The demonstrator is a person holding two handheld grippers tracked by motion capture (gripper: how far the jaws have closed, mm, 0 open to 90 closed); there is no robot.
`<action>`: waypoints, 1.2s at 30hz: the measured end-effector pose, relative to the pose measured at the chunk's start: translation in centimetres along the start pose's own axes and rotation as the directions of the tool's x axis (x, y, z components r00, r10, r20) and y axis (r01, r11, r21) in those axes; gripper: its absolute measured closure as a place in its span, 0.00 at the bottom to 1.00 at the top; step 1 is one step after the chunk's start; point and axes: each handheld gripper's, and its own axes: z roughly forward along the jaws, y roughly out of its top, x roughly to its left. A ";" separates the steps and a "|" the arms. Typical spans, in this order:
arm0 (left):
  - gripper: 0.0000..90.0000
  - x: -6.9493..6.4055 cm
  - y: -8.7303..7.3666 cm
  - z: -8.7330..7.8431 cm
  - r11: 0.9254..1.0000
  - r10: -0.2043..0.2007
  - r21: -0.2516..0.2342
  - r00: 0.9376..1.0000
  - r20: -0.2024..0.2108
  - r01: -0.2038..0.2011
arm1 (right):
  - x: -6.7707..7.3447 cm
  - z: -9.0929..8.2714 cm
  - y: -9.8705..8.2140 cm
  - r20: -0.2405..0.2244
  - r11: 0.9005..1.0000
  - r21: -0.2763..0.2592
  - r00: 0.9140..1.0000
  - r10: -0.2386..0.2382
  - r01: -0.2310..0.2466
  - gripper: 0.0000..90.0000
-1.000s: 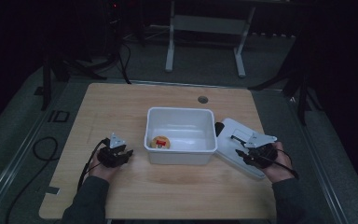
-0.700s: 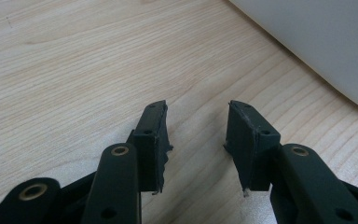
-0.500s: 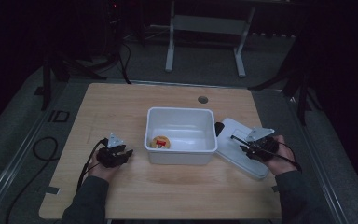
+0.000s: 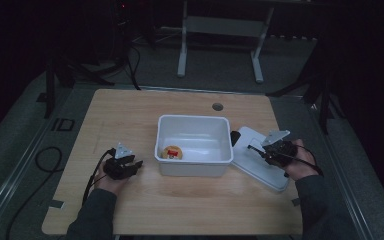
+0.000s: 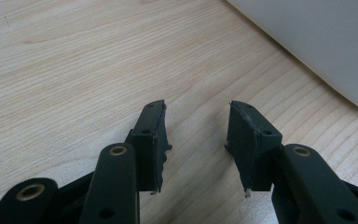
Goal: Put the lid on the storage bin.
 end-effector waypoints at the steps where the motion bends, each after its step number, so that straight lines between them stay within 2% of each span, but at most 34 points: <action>1: 0.64 0.0 0.0 0.0 1.000 0.000 0.000 1.000 0.000 0.000 | -0.1 0.1 0.1 -0.001 1.000 0.008 1.000 -0.006 0.006 0.79; 8: 0.63 0.0 0.0 0.0 1.000 0.000 -0.002 1.000 0.001 0.000 | -0.6 0.7 0.9 -0.003 0.998 0.050 1.000 -0.025 0.025 0.80; 15: 0.63 0.0 0.0 0.0 1.000 0.001 -0.002 1.000 0.001 -0.001 | -0.8 1.3 1.5 -0.007 0.992 0.109 0.998 -0.061 0.061 0.81; 30: 0.62 0.0 0.0 0.0 1.000 0.000 -0.003 1.000 0.004 0.000 | -1.3 2.4 1.9 -0.028 0.986 0.150 0.997 -0.067 0.070 0.79; 36: 0.62 0.0 0.0 0.0 1.000 0.001 -0.004 1.000 0.005 -0.001 | -1.4 2.7 2.2 -0.041 0.981 0.176 0.996 -0.079 0.085 0.79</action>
